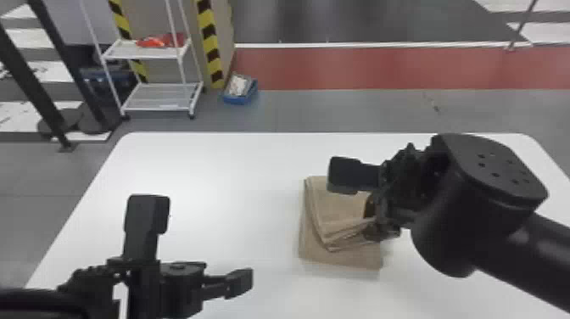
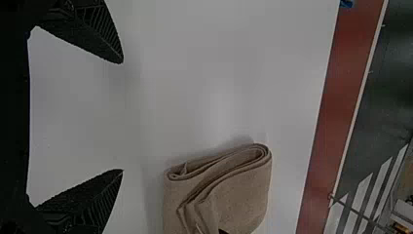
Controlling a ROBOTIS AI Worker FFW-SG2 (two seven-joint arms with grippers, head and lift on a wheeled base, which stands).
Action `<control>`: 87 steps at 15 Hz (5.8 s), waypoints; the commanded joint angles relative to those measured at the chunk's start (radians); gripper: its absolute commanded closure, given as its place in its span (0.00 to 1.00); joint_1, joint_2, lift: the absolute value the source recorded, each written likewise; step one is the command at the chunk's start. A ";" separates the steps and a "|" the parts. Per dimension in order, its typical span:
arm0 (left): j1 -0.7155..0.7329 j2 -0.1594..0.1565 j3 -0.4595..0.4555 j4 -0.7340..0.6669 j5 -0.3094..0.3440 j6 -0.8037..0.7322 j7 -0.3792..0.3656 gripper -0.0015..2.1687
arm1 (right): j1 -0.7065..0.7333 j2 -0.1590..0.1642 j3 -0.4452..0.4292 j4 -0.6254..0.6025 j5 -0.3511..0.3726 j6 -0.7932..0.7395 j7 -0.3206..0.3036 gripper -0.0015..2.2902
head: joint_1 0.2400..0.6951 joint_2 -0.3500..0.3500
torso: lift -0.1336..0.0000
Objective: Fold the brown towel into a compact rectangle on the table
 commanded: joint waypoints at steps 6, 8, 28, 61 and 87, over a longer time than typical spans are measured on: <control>0.012 0.001 0.009 -0.009 -0.004 0.000 -0.001 0.04 | -0.002 0.001 0.006 -0.033 -0.016 0.008 0.042 0.17 | 1.00 0.59 | 0.07; 0.014 0.001 0.009 -0.008 -0.004 0.000 -0.001 0.04 | -0.002 0.001 0.026 -0.026 0.003 0.005 0.042 0.17 | 1.00 0.60 | 0.07; 0.043 -0.002 -0.003 -0.012 0.051 -0.046 0.002 0.04 | -0.012 0.051 -0.045 0.017 0.006 -0.047 0.031 0.60 | 1.00 0.60 | 0.07; -0.029 0.016 -0.210 0.379 0.057 -0.491 -0.036 0.12 | 0.011 0.094 -0.124 -0.073 -0.066 0.014 0.039 0.60 | 1.00 0.48 | 0.07; -0.038 0.013 -0.209 0.392 0.060 -0.491 -0.036 0.12 | 0.101 0.044 -0.123 -0.263 -0.073 0.124 0.178 0.60 | 1.00 0.50 | 0.07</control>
